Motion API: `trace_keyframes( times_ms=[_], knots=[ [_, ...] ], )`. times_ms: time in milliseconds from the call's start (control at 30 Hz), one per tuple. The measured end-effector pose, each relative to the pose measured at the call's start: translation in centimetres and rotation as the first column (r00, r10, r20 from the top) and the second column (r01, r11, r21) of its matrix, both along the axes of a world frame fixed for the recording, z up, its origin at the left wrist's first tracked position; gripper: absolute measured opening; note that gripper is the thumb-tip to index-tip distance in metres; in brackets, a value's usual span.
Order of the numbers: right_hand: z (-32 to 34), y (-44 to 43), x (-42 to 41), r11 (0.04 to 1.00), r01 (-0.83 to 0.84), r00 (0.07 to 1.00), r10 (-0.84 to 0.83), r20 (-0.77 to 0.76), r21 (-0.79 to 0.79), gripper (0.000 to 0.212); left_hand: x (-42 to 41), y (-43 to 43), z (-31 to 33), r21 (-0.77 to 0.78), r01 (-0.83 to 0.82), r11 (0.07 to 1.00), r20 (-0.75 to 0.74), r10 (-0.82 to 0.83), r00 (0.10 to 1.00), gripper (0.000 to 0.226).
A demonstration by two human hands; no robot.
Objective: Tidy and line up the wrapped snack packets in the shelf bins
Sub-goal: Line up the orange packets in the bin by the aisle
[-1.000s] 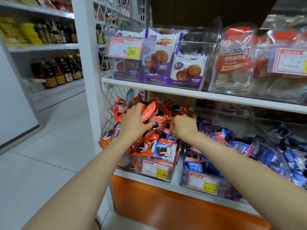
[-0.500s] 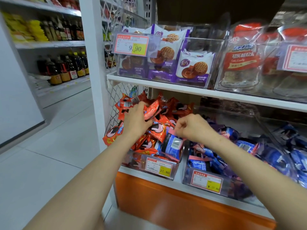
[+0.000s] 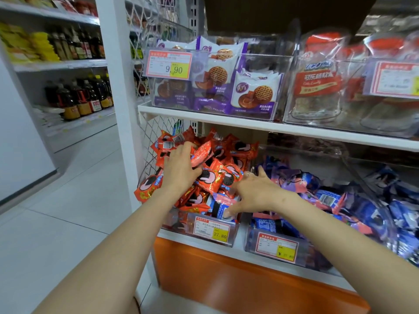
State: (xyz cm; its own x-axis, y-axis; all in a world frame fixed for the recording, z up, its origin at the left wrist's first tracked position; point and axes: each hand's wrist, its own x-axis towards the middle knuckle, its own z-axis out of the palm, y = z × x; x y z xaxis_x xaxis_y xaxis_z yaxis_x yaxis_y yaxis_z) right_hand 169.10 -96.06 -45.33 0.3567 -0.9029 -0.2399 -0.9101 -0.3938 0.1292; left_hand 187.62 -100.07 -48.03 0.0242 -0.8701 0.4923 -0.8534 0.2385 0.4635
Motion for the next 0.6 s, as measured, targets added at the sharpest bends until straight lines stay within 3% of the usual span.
trace_keyframes(
  times_ms=[433,600],
  knots=[
    [-0.1,-0.2,1.5,0.996,-0.017,0.998,0.022,-0.056,0.086,0.075,-0.1,0.1,-0.1,-0.013,0.005,1.000,-0.017,-0.005,1.000,0.048],
    [0.3,-0.4,1.8,0.993,0.001,0.999,0.003,-0.037,0.118,0.052,-0.2,0.2,0.0,-0.006,-0.002,1.000,-0.008,0.002,1.000,0.049]
  ],
)
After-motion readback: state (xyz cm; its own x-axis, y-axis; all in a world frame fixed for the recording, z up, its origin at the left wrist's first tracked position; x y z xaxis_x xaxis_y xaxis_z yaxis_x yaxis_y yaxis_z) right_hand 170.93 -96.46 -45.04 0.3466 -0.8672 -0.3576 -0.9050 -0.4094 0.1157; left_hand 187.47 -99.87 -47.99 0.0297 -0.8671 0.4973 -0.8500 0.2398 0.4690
